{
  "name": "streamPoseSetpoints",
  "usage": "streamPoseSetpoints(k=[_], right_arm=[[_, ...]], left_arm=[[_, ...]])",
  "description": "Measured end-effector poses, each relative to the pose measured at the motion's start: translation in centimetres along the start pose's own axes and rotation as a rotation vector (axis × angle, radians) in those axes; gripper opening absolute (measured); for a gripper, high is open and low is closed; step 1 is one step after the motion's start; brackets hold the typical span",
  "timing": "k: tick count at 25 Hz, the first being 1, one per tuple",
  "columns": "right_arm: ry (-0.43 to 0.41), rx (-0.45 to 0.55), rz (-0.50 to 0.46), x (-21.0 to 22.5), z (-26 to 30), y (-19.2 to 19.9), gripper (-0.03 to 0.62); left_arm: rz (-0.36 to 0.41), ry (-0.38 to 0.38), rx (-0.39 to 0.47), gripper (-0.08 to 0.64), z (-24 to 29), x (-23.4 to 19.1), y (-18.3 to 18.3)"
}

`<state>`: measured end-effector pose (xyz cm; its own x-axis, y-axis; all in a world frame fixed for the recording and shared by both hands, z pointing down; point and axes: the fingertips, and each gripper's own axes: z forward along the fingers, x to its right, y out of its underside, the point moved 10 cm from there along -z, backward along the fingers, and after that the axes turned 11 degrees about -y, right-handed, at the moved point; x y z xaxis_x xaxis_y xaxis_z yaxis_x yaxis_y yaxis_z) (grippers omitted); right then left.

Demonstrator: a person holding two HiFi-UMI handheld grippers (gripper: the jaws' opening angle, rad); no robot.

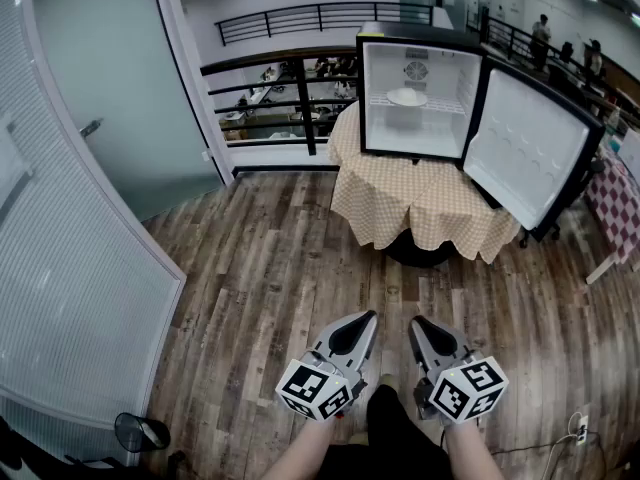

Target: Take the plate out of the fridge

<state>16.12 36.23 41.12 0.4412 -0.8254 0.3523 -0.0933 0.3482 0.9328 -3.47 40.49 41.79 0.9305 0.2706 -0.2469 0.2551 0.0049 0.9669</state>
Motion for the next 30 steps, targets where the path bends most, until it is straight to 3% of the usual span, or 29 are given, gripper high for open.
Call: streamPoseSetpoints(k=[30], right_arm=[[-0.061, -0.024, 0.074, 16.0, 10.3, -6.3, 0.044]], left_arm=[[-0.002, -0.040, -0.052, 0.009, 18.5, -5.8, -0.1]])
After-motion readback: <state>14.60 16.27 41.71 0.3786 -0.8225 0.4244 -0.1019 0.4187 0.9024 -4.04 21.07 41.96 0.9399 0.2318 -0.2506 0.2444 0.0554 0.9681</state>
